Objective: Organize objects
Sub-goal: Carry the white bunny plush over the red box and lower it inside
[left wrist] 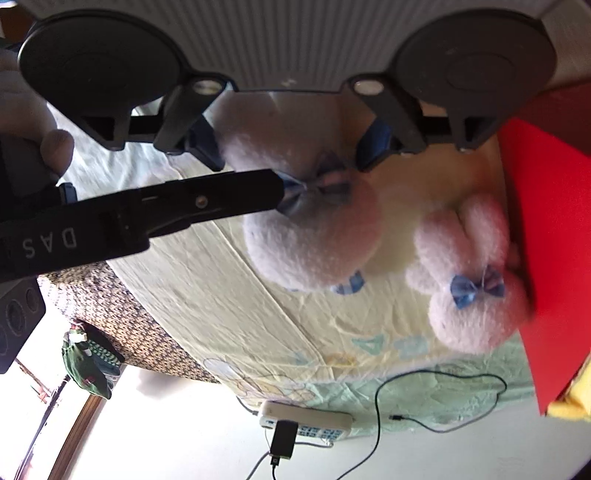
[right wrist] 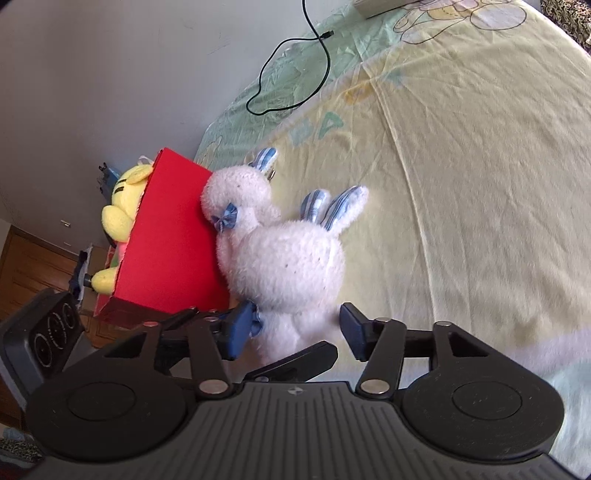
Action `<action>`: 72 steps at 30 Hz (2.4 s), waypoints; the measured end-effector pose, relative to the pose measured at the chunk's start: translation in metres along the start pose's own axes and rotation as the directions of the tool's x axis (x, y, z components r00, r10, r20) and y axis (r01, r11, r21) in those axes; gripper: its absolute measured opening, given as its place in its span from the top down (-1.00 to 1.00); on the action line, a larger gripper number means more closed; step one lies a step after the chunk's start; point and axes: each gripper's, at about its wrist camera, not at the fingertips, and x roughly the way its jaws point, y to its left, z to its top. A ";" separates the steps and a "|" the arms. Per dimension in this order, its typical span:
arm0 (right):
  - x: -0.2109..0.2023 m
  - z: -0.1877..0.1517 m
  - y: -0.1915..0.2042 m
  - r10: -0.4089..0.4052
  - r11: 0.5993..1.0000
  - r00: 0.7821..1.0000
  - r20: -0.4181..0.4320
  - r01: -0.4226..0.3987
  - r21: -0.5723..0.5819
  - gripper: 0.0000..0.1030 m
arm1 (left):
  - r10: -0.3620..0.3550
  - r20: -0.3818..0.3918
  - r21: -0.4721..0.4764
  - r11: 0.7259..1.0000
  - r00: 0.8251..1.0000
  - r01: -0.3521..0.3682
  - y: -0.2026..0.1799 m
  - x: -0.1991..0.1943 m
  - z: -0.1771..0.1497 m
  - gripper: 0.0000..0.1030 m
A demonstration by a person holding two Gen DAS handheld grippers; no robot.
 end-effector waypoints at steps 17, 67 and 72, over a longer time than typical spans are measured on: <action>-0.022 -0.007 0.031 0.153 0.988 0.988 0.011 -0.153 -0.011 0.21 | 0.004 0.040 -0.039 0.999 0.999 -0.003 -0.008 -0.018 0.000 -0.35; 0.123 -0.001 0.233 0.080 0.949 0.977 0.200 -0.013 -0.314 0.26 | 0.004 0.267 -0.066 0.998 0.964 0.014 0.202 -0.138 0.010 -0.33; 0.132 -0.002 0.230 0.071 0.958 0.979 0.192 -0.014 -0.286 0.26 | 0.013 0.244 -0.072 0.997 0.970 0.005 0.223 -0.135 0.007 -0.38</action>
